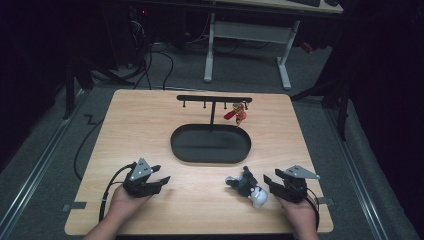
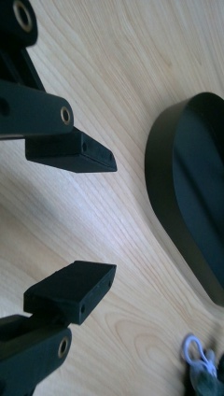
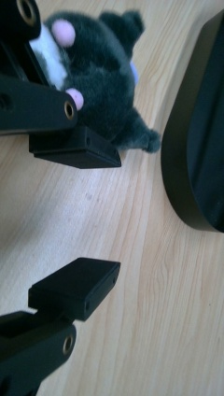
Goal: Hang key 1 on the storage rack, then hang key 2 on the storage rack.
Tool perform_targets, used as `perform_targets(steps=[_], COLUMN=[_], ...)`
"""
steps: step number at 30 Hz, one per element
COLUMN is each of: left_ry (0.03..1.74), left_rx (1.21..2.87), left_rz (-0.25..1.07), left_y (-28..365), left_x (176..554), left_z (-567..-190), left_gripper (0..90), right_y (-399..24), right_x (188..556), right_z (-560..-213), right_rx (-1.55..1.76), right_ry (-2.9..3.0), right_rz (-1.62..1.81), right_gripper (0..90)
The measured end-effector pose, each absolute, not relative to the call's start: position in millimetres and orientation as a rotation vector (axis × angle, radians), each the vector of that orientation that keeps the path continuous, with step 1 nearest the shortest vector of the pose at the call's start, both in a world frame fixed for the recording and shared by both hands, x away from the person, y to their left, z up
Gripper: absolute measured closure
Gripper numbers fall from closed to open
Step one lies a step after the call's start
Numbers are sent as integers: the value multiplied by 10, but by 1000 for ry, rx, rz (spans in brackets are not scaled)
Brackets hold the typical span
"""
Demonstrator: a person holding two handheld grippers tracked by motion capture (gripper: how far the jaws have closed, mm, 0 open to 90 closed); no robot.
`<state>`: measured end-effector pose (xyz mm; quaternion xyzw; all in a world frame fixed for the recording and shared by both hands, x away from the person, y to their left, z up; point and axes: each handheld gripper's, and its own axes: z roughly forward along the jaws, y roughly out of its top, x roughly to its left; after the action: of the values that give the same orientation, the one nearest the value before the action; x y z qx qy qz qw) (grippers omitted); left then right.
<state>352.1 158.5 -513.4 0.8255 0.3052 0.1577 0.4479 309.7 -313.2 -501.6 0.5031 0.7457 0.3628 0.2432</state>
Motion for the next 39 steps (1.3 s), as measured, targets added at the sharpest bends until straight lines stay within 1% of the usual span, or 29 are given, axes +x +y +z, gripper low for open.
perform_targets(steps=[5,13,17,29,39], left_ry=[707,702,697,674,667], left_rx=[2038,2041,2040,2064,2077], left_rz=[397,389,385,368,383], left_y=[1556,1553,1555,1507,1487], left_x=[3472,3511,3511,3503,3441], left_z=[-5089,-5097,-5093,-5105,-5096], left_gripper=[428,428,427,422,419], right_y=[-3075,-3056,-3066,-3026,-3019], right_x=[3133,3199,3223,3292,3357], right_z=[-4946,-4919,-4890,-4781,-4677], right_rx=[1411,1529,1559,1538,1527], right_ry=[2095,2198,2248,2354,2435], right_rz=[877,732,656,532,434], right_gripper=[406,368,362,350,338])
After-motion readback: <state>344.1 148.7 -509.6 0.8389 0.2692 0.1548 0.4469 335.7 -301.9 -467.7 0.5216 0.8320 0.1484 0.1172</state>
